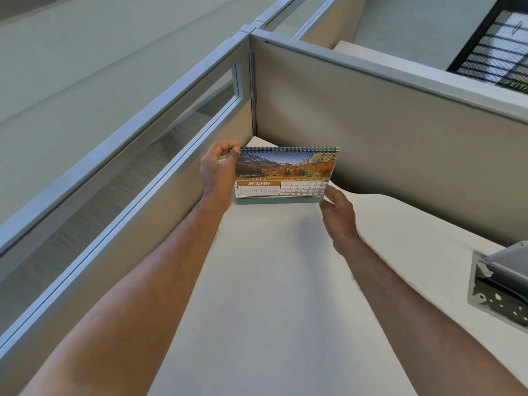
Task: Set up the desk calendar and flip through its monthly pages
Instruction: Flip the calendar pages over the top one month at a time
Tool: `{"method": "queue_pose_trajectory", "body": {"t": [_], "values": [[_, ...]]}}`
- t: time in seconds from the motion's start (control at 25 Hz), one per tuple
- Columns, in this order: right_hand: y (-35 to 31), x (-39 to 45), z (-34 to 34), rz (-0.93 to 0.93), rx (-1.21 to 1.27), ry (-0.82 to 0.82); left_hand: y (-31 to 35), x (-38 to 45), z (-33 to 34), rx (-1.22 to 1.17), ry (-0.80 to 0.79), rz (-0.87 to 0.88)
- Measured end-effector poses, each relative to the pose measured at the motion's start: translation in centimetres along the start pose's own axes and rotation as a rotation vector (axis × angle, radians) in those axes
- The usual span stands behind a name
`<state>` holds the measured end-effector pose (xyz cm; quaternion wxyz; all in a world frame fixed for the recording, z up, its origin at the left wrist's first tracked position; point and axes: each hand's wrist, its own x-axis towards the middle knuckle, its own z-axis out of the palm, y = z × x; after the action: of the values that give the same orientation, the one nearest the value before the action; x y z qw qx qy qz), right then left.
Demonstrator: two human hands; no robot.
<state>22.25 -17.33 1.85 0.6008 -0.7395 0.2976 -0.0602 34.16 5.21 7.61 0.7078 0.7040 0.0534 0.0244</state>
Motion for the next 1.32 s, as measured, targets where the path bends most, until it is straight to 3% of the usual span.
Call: {"method": "queue_pose_trajectory", "body": {"t": [0.2,0.92,1.12,1.32], "values": [[0.2,0.7,-0.8,0.033,-0.004,0.112,0.2,-0.1,-0.3,-0.032,-0.021,-0.031],[-1.3,-2.7,-3.9,-0.113,-0.248,0.195,1.1,-0.7,-0.5,-0.038,-0.024,-0.075],[-4.6,-4.7,-5.2,-0.007,-0.002,0.084,1.1,-0.7,-1.1,-0.007,-0.071,-0.073],[-10.4,-4.9,-5.9,-0.047,0.247,0.024,1.5,-0.4,-1.4,-0.093,-0.091,-0.179]]}}
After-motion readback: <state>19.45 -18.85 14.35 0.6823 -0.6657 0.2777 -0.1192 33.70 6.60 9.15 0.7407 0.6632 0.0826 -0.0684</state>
